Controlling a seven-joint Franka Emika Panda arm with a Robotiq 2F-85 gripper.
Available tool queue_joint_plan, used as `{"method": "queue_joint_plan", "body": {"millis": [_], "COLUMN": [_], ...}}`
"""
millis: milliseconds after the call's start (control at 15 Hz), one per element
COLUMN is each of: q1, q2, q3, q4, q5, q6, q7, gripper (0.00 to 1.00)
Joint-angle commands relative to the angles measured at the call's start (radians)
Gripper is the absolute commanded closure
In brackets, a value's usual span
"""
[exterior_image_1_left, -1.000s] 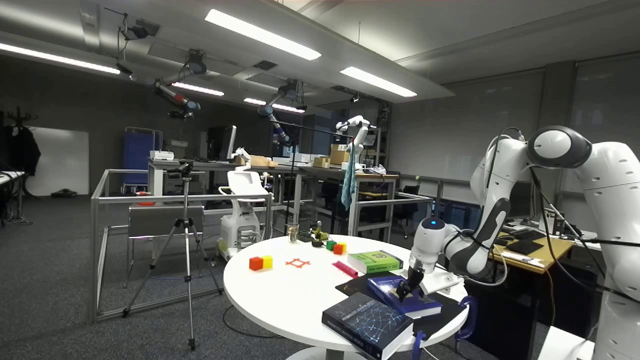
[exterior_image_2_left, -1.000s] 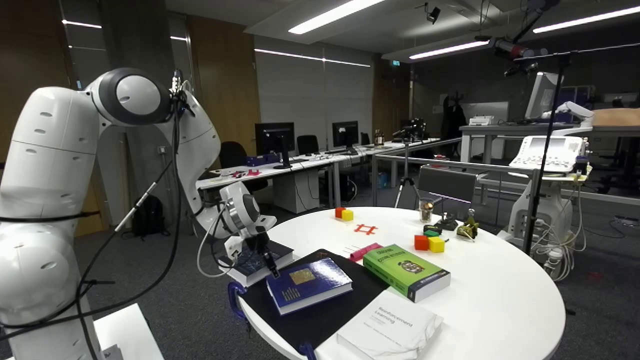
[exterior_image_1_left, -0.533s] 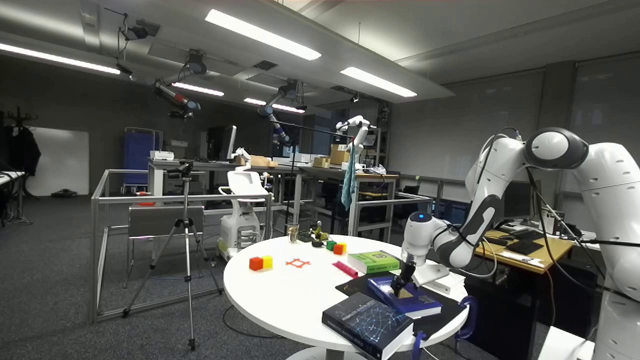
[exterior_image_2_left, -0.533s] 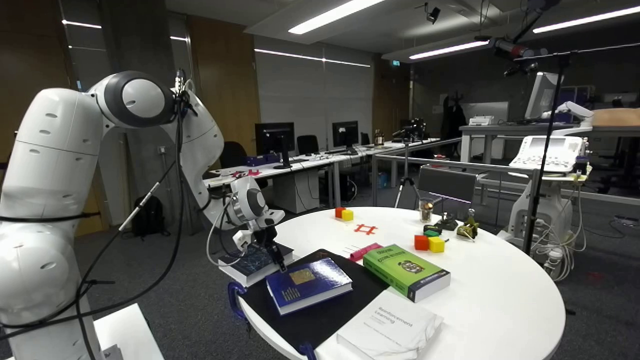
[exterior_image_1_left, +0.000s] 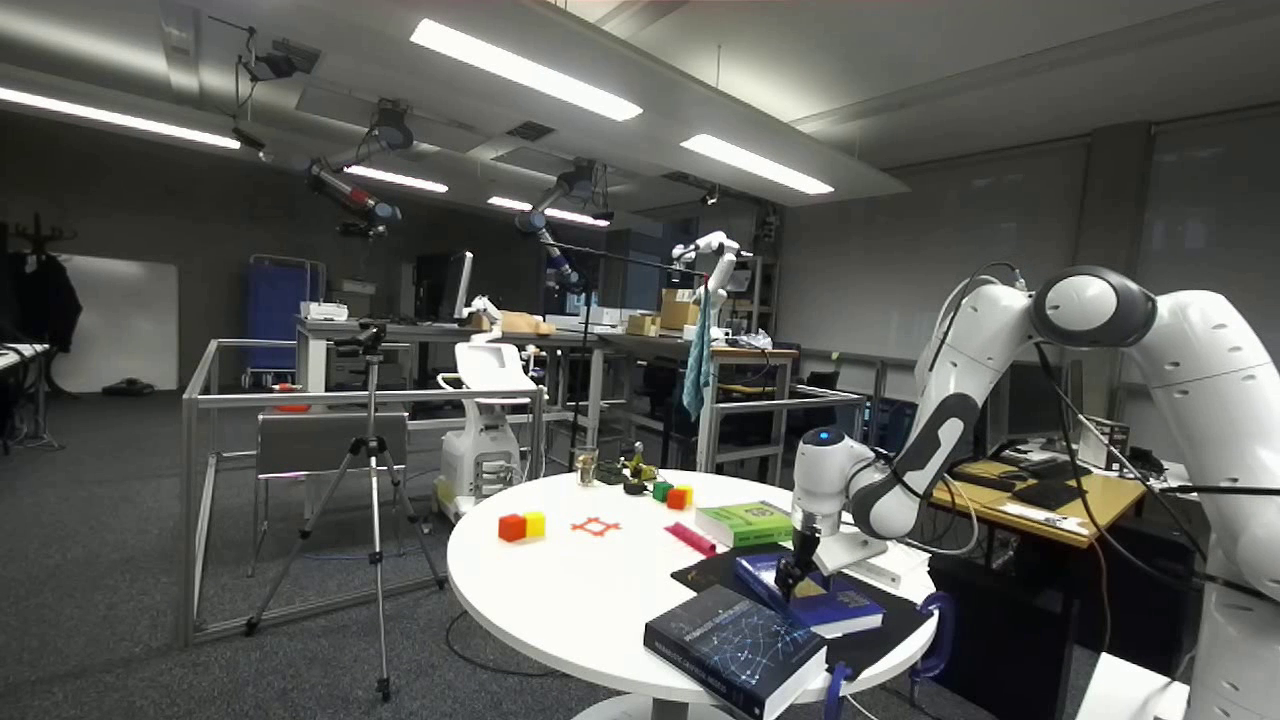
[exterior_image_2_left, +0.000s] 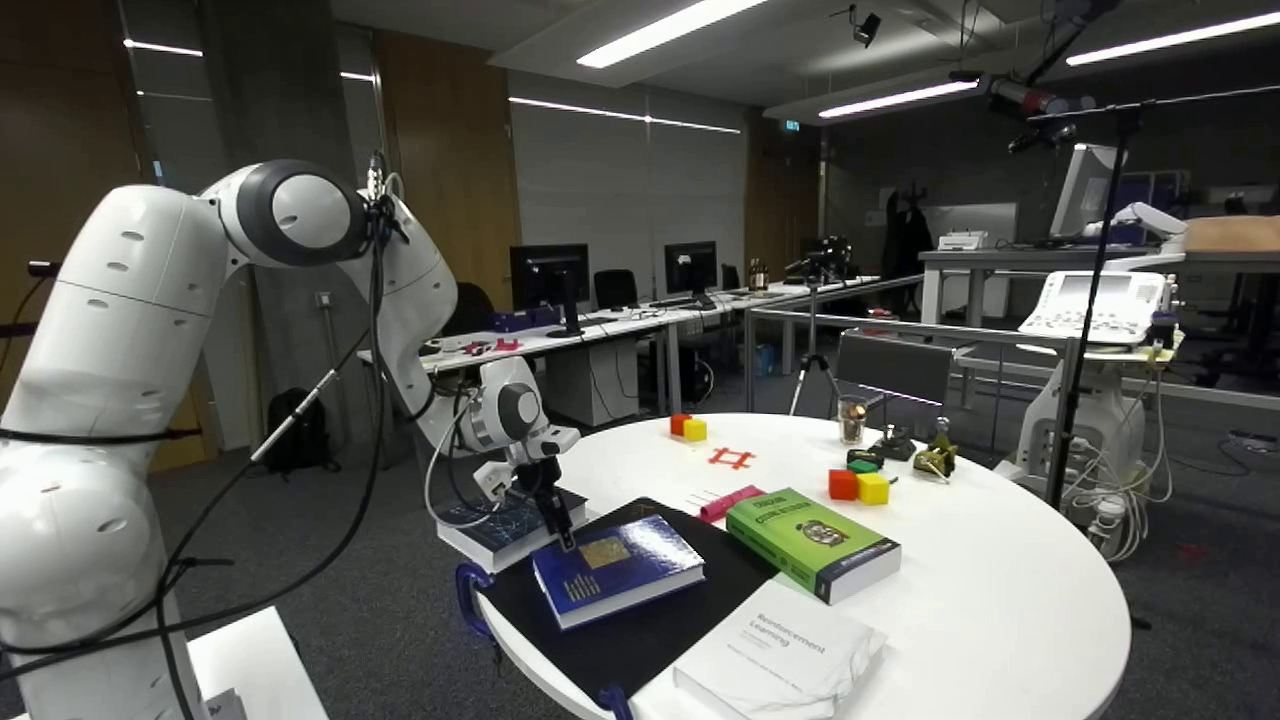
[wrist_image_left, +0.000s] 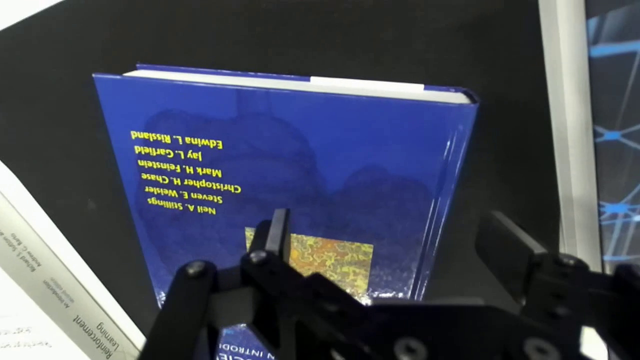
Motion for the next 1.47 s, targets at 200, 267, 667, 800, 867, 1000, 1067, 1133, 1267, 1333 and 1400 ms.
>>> {"method": "queue_joint_plan", "body": {"millis": [200,267,667,800,867,1000,1067,1133,1267,1333,1400], "q1": [0.123,0.141,0.216,0.221,0.223,0.222,0.220,0.219,0.216,0.215,0.214], "q2": [0.028,0.029,0.044,0.049,0.050,0.053,0.056,0.060,0.066,0.068,0.069], "q3": [-0.108,-0.123,-0.168,-0.164,-0.163,-0.161,-0.160,-0.160,-0.160,-0.163,-0.165], "q4": [0.044,0.046,0.072,0.078,0.080,0.082,0.083,0.084,0.083,0.082,0.081], "q5": [0.132,0.135,0.102,0.104,0.103,0.107,0.110,0.113,0.116,0.115,0.114], "q6": [-0.056,-0.073,-0.205,-0.226,-0.235,-0.241,-0.242,-0.242,-0.243,-0.242,-0.241], "q7": [-0.123,-0.126,-0.094,-0.095,-0.096,-0.098,-0.101,-0.103,-0.105,-0.105,-0.105], "gripper": [0.00,0.00,0.00,0.00,0.00,0.00,0.00,0.00,0.00,0.00,0.00]}}
